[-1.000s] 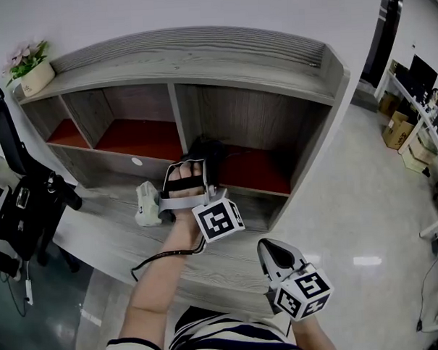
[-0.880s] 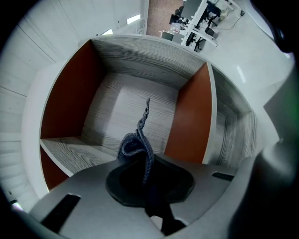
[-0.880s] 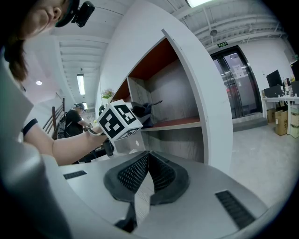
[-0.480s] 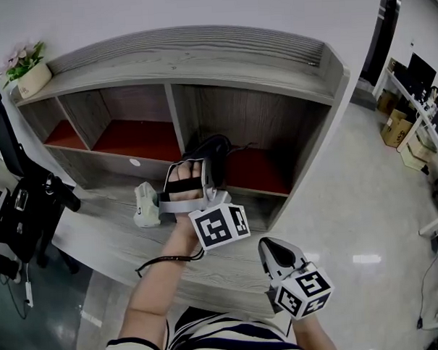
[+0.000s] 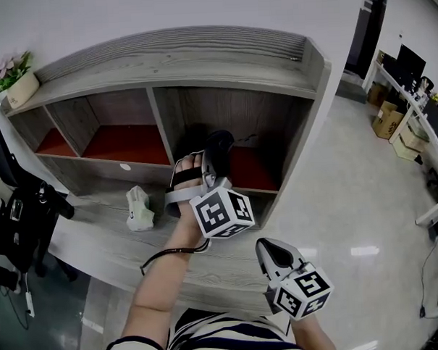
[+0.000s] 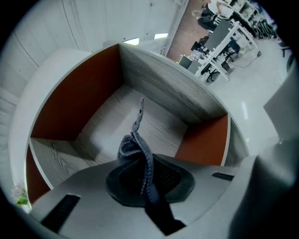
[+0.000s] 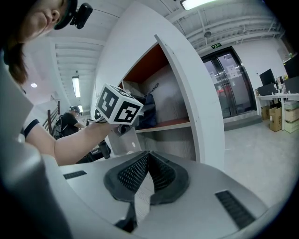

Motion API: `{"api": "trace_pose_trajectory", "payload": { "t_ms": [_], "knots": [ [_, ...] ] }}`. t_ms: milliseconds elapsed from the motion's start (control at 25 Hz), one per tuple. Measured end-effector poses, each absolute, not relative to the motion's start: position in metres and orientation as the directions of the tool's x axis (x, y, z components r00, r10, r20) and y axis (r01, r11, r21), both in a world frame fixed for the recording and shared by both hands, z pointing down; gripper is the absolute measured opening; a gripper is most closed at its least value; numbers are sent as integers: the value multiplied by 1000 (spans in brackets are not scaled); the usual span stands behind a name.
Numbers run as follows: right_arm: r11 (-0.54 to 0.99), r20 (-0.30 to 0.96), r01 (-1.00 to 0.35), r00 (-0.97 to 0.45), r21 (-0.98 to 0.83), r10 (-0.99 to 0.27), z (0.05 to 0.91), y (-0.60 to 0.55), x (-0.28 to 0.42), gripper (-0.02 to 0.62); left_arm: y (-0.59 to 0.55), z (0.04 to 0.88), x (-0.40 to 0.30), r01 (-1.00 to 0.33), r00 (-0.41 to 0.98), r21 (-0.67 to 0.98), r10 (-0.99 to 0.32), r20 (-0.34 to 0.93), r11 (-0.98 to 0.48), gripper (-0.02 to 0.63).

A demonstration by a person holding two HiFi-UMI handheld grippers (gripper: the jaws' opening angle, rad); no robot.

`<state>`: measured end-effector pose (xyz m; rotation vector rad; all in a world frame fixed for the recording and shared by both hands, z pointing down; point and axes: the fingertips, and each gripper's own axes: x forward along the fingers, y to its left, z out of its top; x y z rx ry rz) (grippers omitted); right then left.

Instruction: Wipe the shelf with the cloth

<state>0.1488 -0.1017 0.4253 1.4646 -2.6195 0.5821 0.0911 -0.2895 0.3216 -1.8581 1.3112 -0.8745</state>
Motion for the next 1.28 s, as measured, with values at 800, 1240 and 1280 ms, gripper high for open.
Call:
{"api": "trace_pose_trajectory", "payload": {
  "t_ms": [800,1240,1280],
  "knots": [
    [417,269,-876,-474,-244,-839,427,-105,161,26,-334,363,81,-638,194,-681,-931,310,-360,35],
    [385,268,-890,-444,-245,-855,427,-104,169,26,-335,378,109,-652,299,-568,-859,415,-502,35],
    [383,269,-890,-442,-246,-856,427,-104,169,26,-333,380,114,-645,322,-558,-847,423,-523,35]
  ]
}}
